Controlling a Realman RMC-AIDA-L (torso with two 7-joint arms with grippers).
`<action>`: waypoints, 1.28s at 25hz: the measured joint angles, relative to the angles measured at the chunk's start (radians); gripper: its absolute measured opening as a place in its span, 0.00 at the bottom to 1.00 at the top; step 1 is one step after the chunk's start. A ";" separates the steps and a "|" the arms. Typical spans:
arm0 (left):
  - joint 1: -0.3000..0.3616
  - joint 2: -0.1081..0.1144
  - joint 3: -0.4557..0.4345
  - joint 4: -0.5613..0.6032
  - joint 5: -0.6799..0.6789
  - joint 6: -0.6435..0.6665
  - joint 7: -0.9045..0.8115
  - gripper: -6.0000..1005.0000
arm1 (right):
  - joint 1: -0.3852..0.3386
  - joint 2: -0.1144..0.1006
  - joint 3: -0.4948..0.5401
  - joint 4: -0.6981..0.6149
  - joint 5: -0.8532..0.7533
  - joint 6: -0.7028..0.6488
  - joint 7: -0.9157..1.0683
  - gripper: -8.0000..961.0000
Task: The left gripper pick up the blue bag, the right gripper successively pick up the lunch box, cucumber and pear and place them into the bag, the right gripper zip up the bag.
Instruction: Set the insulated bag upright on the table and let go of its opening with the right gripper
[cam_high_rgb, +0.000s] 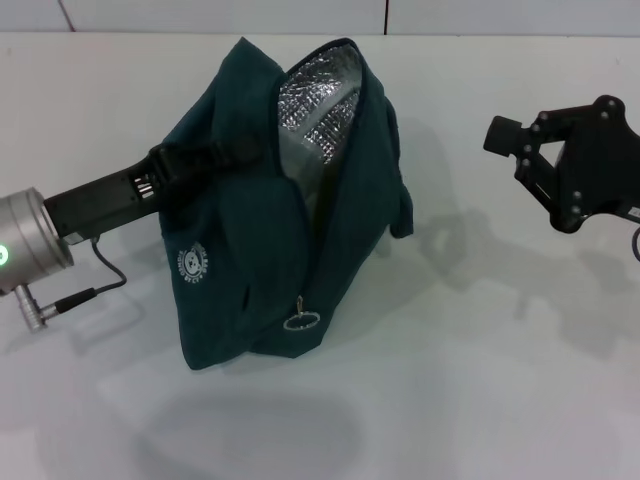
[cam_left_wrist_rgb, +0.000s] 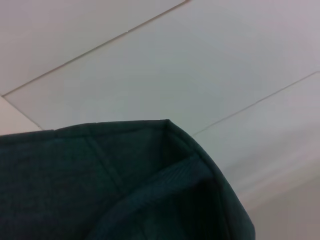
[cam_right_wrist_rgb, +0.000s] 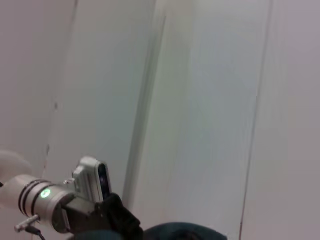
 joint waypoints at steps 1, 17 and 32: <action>-0.003 0.000 0.000 -0.001 -0.001 0.000 0.000 0.05 | 0.003 -0.001 0.000 0.009 0.000 0.007 0.002 0.02; 0.008 0.004 -0.012 -0.001 -0.011 -0.009 0.012 0.05 | 0.115 0.007 -0.003 0.134 -0.152 0.072 0.108 0.31; -0.002 0.004 -0.022 -0.002 -0.014 -0.013 0.013 0.05 | 0.209 0.018 -0.014 0.238 -0.180 0.112 0.113 0.58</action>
